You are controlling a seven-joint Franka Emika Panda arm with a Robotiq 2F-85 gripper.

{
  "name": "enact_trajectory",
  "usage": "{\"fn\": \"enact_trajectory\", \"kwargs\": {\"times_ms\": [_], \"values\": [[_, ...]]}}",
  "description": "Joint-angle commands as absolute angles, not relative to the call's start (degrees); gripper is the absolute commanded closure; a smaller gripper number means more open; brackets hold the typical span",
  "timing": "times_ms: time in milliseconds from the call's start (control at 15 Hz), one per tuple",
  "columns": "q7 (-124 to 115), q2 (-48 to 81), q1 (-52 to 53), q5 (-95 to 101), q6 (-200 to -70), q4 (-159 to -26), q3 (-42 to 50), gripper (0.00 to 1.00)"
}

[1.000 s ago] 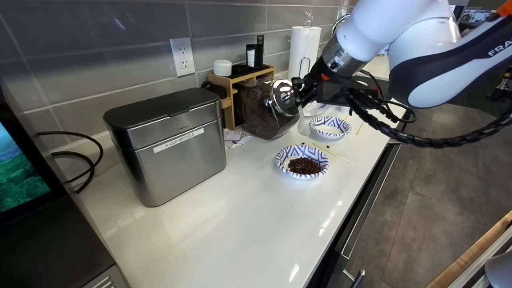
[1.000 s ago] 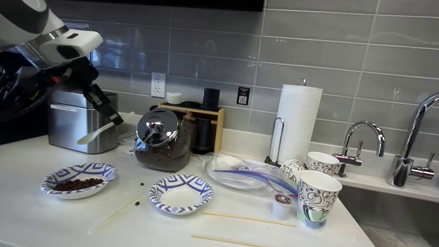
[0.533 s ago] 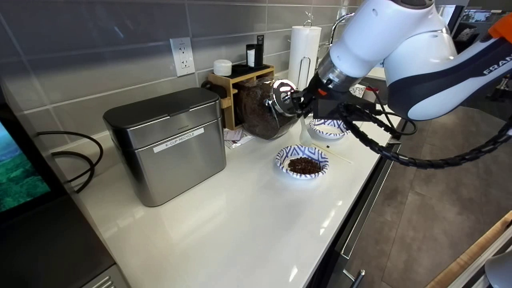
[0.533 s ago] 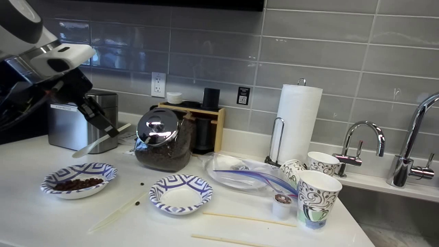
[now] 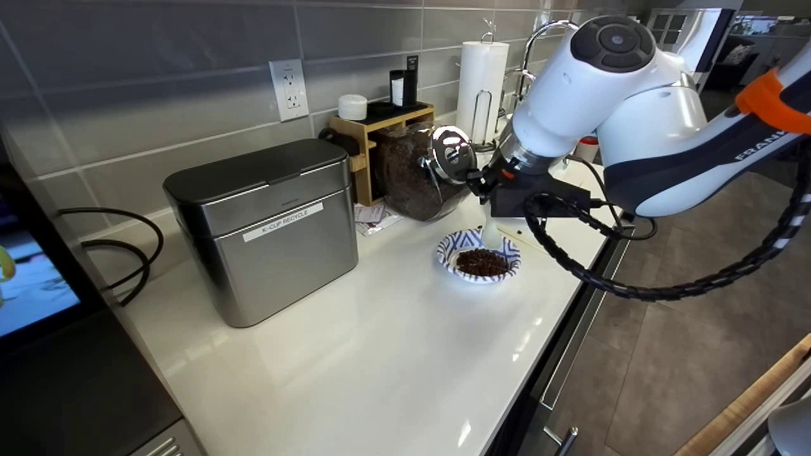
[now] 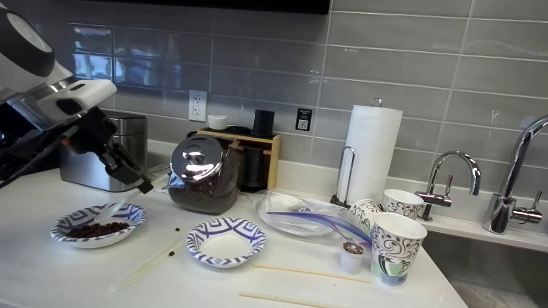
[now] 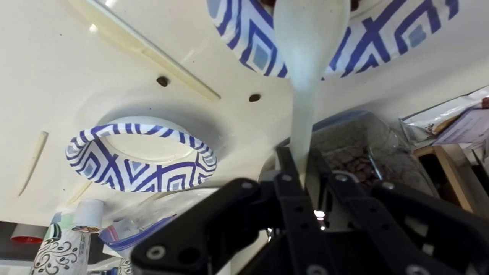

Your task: Use the plastic spoon to put some of the contents of the plate on the left to the plate on the right

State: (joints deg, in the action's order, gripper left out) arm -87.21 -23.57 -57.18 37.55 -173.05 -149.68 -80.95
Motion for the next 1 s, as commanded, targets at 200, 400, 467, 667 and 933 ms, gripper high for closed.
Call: {"fn": "enact_trajectory", "kwargs": {"times_ms": [200,400,467,667,933], "values": [[-87.17,-33.1,-69.48,28.13,-175.52,-146.68,-93.83,0.97],[-80.63,-31.81,-67.46,21.7,-174.73,-147.75,-92.56,0.87],[-80.67,-32.54,-67.68,21.15,-174.78,-147.66,-92.99,0.87],[-79.85,-33.04,-68.23,18.91,-174.81,-147.42,-94.22,0.97],[-74.31,-33.43,-69.06,8.64,-176.13,-146.83,-96.86,0.97]]}}
